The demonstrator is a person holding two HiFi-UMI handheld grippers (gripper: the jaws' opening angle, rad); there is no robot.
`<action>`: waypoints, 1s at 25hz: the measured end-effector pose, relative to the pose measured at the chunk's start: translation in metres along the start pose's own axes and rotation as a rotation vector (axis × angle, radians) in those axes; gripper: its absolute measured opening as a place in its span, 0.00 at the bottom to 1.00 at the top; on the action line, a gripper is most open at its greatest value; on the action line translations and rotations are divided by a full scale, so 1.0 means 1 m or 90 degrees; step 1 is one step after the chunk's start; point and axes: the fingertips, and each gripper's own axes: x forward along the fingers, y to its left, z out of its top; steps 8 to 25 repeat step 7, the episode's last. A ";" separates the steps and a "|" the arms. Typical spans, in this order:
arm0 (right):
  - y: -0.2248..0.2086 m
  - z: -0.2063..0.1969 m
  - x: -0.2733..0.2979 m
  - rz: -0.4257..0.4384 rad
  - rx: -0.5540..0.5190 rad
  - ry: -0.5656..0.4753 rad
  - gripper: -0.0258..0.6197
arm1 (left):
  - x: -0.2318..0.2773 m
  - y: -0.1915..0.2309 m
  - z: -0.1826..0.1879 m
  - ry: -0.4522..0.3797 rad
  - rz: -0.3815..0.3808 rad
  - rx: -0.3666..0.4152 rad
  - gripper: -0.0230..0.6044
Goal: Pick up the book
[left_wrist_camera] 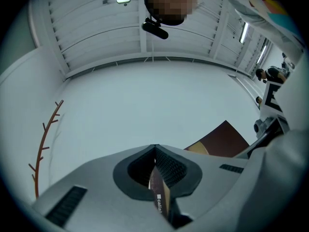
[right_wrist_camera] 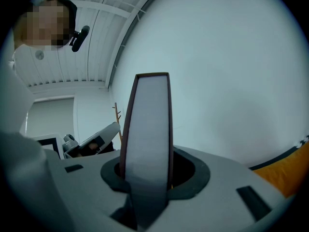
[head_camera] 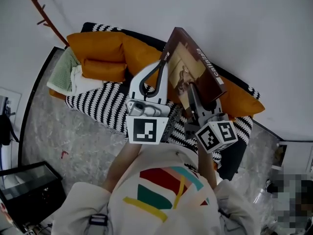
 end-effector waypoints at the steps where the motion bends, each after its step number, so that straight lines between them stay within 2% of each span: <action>1: 0.002 0.000 0.001 0.002 -0.001 -0.001 0.28 | -0.001 0.001 -0.001 0.003 0.001 -0.002 0.05; 25: 0.009 0.000 0.005 0.013 -0.008 0.004 0.28 | -0.002 0.008 0.000 -0.001 0.009 0.010 0.05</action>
